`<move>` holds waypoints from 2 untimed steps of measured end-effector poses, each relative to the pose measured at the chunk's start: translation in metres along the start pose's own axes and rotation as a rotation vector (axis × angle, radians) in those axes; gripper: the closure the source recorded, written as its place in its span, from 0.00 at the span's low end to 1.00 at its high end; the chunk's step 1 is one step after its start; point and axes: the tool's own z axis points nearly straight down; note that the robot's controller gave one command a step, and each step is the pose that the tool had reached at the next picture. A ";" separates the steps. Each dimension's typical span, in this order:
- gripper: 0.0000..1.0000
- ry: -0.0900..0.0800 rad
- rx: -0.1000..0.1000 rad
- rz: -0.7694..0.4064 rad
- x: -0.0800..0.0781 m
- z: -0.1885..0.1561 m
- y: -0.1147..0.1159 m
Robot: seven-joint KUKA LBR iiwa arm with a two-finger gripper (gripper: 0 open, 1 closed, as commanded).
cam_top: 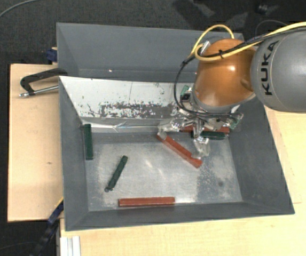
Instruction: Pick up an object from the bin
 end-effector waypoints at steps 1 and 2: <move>0.00 0.005 -0.006 -0.188 0.038 0.040 -0.023; 1.00 -0.002 0.001 -0.189 0.035 0.036 -0.024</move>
Offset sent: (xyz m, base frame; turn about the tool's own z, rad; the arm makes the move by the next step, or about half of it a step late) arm -0.0032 -0.0448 -0.0408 -0.1926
